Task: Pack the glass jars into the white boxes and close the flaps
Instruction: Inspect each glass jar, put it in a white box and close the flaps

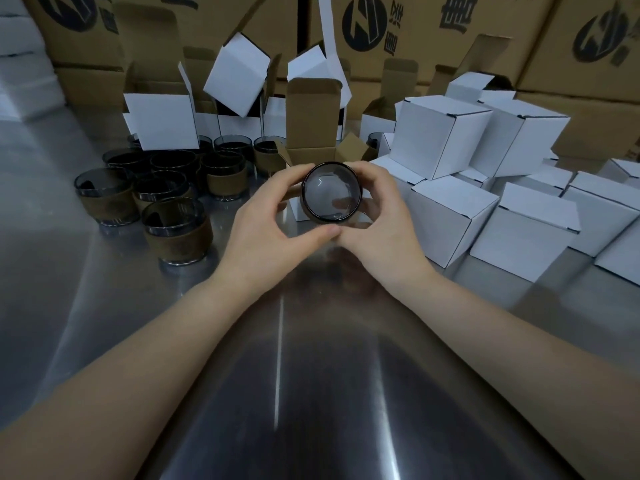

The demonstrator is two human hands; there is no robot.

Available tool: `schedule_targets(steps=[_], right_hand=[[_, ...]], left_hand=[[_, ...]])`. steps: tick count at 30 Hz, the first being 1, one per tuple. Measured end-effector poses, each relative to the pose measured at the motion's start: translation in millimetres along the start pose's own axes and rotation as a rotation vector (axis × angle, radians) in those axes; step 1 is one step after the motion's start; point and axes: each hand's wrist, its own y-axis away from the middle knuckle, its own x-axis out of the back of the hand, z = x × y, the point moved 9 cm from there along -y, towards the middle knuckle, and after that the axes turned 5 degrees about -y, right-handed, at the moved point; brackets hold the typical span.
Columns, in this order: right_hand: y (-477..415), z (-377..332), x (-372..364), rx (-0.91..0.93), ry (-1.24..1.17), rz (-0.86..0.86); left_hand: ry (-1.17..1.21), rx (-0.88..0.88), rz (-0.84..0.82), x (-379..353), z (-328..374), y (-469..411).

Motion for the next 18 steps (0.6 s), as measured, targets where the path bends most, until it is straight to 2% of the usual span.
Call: schedule_targets(steps=[12,18], right_hand=[[2.4,3.8,1.5,-0.019,0.007,-0.022],[3.1,3.9,1.9,-0.021,0.009,-0.008]], left_hand=[[-0.116,-0.108,-0.045,-3.4,0.0,1.3],[-0.106,-0.103,-0.071,-6.9,0.1,1.2]])
